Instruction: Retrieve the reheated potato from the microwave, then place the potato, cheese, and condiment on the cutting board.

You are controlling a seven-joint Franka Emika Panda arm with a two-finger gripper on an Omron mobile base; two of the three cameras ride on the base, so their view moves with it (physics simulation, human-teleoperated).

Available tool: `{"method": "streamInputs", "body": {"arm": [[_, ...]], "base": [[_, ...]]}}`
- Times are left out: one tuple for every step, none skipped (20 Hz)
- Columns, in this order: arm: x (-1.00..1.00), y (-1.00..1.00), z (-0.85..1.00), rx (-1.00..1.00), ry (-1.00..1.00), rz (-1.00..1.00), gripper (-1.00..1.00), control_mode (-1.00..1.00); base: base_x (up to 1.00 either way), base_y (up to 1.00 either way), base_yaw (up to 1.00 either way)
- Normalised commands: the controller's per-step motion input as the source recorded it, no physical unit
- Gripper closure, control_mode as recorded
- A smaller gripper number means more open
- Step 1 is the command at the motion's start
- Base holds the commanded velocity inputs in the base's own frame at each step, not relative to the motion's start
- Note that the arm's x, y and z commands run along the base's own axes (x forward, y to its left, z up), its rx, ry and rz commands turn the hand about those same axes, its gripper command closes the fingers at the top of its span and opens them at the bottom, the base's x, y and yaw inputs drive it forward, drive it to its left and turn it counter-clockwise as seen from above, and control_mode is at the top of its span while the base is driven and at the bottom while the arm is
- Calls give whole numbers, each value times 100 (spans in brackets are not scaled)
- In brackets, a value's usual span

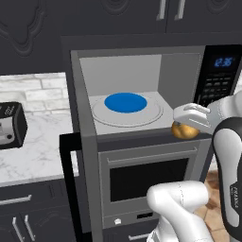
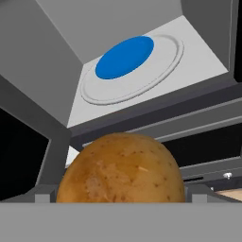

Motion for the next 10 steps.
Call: {"method": "streamInputs", "body": {"arm": [[0,0,0,0,0,0,100,-100],[0,0,0,0,0,0,100,-100],[0,0,0,0,0,0,100,-100],[0,0,0,0,0,0,100,-100],[0,0,0,0,0,0,100,-100],[0,0,0,0,0,0,100,-100],[0,0,0,0,0,0,100,-100],[0,0,0,0,0,0,100,-100],[0,0,0,0,0,0,100,100],[0,0,0,0,0,0,100,100]], "base": [[0,0,0],[0,0,0],[0,0,0],[0,0,0],[0,0,0],[0,0,0],[0,0,0],[0,0,0],[0,0,0],[0,0,0]]}}
